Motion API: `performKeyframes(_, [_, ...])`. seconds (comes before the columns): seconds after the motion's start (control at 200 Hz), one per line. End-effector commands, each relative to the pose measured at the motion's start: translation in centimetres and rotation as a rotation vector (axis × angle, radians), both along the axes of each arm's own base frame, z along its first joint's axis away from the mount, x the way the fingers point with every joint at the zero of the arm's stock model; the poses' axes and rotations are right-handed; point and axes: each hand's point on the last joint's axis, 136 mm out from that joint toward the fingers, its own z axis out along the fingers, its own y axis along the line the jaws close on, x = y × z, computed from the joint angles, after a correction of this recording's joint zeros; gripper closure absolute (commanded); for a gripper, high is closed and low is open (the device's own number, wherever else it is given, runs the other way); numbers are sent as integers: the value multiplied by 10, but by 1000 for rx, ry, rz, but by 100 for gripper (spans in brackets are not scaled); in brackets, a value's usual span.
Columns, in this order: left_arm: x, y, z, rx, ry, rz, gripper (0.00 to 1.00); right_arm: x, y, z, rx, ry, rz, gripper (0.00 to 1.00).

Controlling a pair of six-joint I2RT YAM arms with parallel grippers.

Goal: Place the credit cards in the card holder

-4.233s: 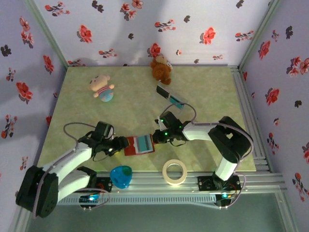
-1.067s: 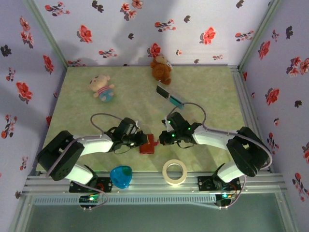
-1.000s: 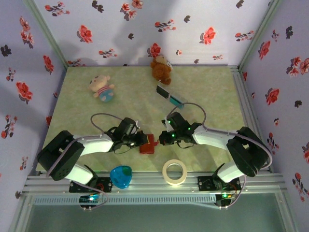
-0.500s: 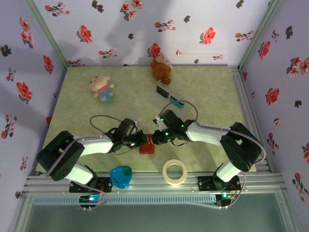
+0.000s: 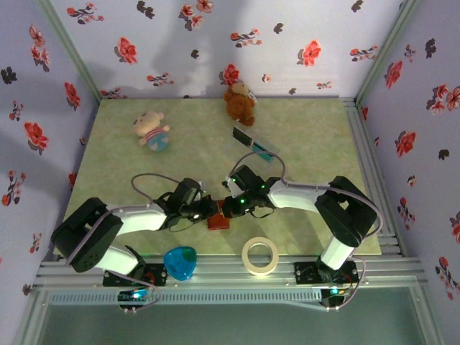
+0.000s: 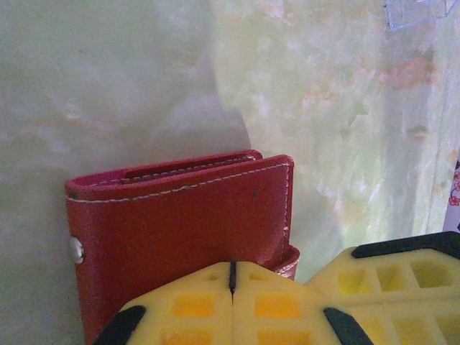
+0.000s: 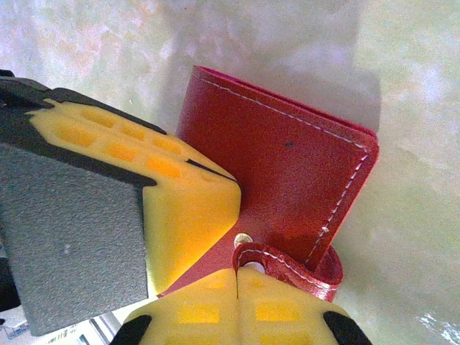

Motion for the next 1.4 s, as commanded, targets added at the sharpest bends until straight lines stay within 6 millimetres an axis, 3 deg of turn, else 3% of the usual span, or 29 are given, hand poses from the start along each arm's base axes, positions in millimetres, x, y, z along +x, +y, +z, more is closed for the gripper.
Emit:
performKeyframes(0.0, [-13,16,-22,73,58,26,100,0,3,-1,-10,3,18,100])
performKeyframes(0.265, [-14,20,-13,70,44,28,100,1,9,3,14,-1,26,100])
performKeyframes(0.48, [-15,24,6,67,8,25,100,0,9,-2,12,12,26,100])
performKeyframes(0.82, [-24,36,-21,141,60,24,100,-1,13,8,37,11,29,100])
performKeyframes(1.395, [-26,35,-21,133,63,13,100,-2,12,-1,-10,17,34,100])
